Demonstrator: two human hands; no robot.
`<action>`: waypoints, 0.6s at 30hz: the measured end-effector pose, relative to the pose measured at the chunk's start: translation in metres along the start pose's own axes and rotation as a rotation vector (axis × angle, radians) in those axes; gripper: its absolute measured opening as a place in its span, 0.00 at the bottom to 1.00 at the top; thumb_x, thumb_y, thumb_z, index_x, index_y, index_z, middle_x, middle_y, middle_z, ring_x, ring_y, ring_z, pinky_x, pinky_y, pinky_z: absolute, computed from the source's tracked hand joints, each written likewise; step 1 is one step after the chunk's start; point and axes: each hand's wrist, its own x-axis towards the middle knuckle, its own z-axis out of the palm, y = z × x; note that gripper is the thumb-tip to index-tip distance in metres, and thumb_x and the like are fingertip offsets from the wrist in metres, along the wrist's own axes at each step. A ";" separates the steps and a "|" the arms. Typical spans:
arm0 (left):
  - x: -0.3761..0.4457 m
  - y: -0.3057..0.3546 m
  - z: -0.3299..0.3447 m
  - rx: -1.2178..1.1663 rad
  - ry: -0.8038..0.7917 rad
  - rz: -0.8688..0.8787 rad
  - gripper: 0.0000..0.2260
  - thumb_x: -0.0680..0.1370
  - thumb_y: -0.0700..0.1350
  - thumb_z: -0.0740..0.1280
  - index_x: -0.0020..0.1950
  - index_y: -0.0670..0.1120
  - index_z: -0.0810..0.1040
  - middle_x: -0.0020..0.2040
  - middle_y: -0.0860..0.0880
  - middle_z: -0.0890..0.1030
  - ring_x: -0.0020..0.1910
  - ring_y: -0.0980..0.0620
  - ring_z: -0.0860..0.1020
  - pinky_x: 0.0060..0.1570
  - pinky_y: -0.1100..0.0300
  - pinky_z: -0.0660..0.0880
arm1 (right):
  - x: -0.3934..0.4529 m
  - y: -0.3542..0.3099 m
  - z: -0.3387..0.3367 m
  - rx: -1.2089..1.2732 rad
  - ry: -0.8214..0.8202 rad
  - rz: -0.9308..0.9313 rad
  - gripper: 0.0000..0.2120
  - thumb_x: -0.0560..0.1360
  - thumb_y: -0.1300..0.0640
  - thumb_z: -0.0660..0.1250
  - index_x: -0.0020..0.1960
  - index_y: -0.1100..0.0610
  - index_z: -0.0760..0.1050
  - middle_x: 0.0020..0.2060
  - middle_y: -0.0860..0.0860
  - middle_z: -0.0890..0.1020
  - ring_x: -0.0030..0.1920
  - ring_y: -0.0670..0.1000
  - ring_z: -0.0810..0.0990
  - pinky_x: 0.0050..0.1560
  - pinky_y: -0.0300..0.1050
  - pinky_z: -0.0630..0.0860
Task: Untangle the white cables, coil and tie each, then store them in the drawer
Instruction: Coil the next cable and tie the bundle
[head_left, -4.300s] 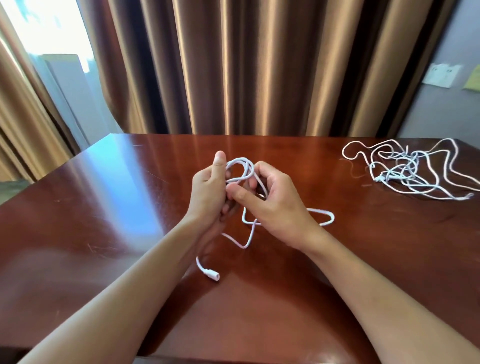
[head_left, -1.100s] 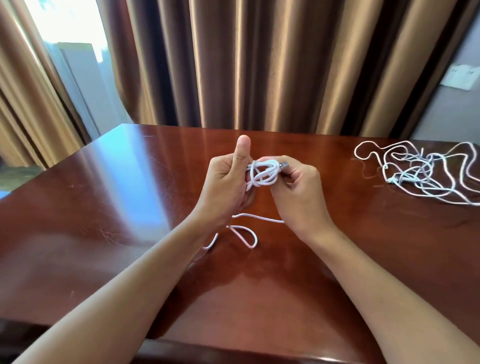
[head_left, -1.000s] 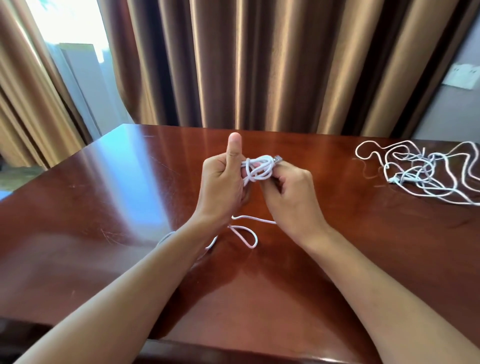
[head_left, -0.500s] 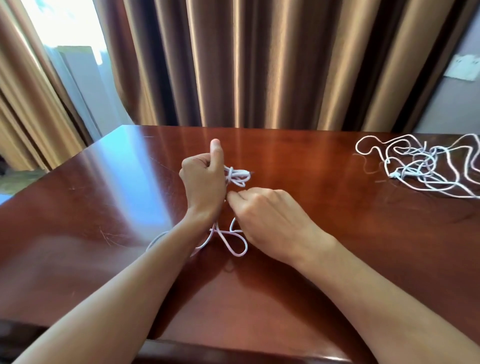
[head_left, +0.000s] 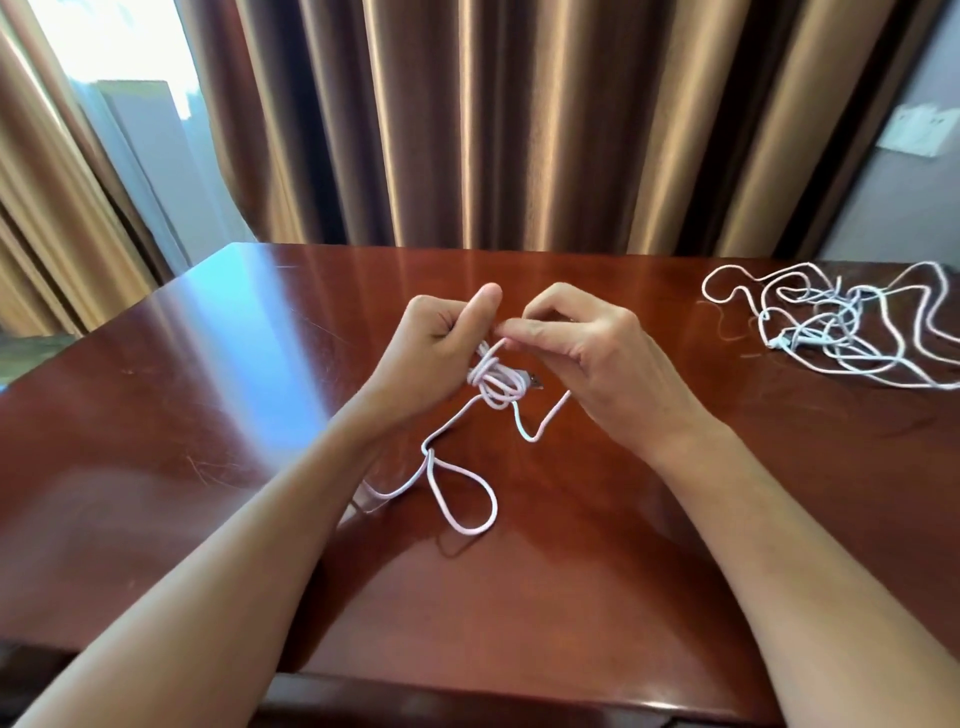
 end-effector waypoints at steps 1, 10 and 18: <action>-0.002 0.004 0.001 -0.058 -0.024 -0.018 0.30 0.86 0.46 0.57 0.21 0.52 0.71 0.20 0.57 0.71 0.20 0.60 0.66 0.24 0.69 0.62 | -0.001 0.002 0.002 -0.049 0.004 -0.008 0.12 0.79 0.61 0.68 0.61 0.60 0.83 0.48 0.55 0.81 0.44 0.54 0.82 0.44 0.49 0.83; -0.002 0.012 0.002 -0.452 -0.111 -0.047 0.26 0.87 0.50 0.45 0.36 0.40 0.69 0.21 0.50 0.64 0.16 0.56 0.62 0.21 0.67 0.60 | -0.002 0.000 0.026 0.086 -0.095 0.186 0.07 0.79 0.64 0.67 0.55 0.57 0.80 0.48 0.51 0.84 0.47 0.51 0.84 0.48 0.53 0.80; 0.001 0.003 -0.002 -0.100 0.183 0.014 0.17 0.86 0.49 0.54 0.40 0.42 0.67 0.27 0.52 0.68 0.24 0.56 0.67 0.25 0.61 0.66 | -0.004 -0.023 0.034 0.319 -0.186 0.343 0.08 0.84 0.57 0.61 0.47 0.57 0.74 0.37 0.46 0.79 0.37 0.50 0.78 0.42 0.56 0.75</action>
